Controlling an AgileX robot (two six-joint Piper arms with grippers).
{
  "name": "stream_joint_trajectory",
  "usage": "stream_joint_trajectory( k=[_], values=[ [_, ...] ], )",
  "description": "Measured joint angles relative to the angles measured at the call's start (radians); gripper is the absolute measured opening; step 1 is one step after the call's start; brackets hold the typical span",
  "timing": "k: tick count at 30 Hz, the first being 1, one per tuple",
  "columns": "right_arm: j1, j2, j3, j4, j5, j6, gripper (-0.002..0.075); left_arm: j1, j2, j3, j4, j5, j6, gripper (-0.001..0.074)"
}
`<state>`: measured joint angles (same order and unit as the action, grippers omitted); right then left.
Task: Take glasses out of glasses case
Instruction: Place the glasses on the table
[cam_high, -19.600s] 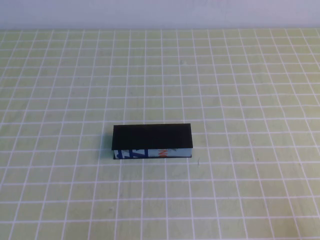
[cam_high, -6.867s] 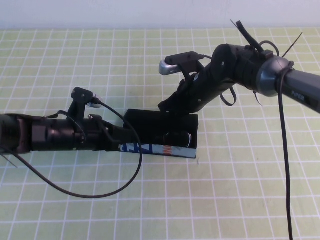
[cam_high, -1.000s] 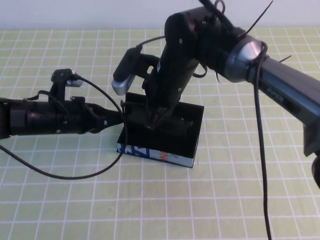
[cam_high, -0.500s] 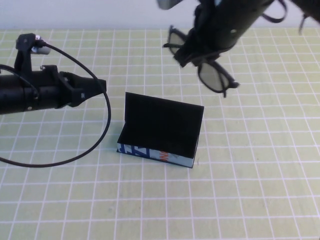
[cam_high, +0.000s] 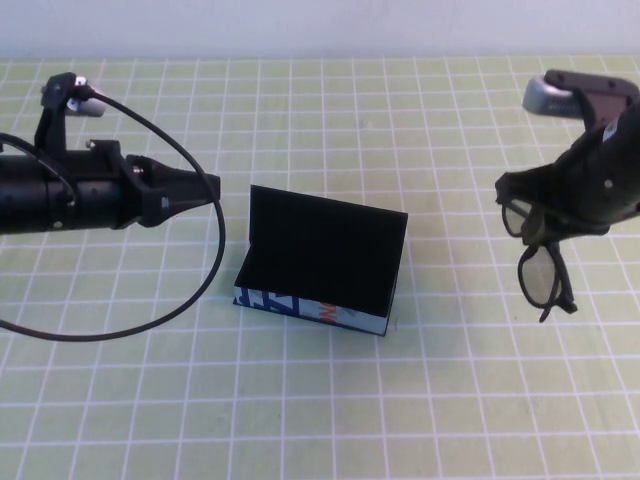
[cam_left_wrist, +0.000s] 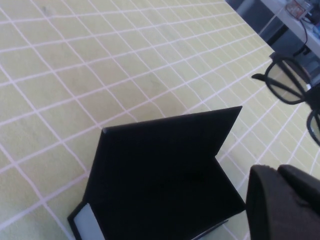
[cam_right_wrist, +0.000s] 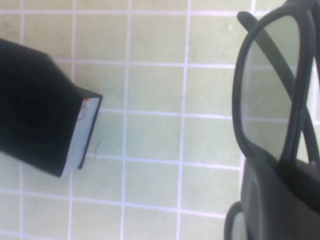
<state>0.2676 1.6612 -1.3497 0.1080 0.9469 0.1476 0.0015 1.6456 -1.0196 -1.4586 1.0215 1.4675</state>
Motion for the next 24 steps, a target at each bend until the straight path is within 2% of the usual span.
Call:
stream_joint_trajectory(
  k=[12, 14, 19, 21, 24],
  values=[
    [-0.006, 0.205, 0.053, 0.088, -0.154, -0.018, 0.0031, 0.000, 0.000, 0.000, 0.066, 0.007, -0.040, -0.0004],
    [-0.006, 0.217, 0.053, 0.094, -0.156, -0.035, 0.0071, 0.000, 0.000, 0.000, 0.078, 0.007, -0.042, -0.0004],
    [-0.006, 0.219, 0.053, 0.097, -0.159, -0.049, 0.0279, 0.000, 0.000, 0.000, 0.085, 0.007, -0.044, -0.0004],
    [-0.006, 0.219, 0.053, 0.093, -0.159, -0.049, 0.0316, 0.000, 0.000, 0.000, 0.089, -0.001, -0.044, -0.0004],
    [-0.006, 0.204, 0.053, 0.077, -0.135, -0.049, 0.0327, 0.000, -0.002, 0.000, 0.089, -0.028, -0.053, -0.0004]
  ],
)
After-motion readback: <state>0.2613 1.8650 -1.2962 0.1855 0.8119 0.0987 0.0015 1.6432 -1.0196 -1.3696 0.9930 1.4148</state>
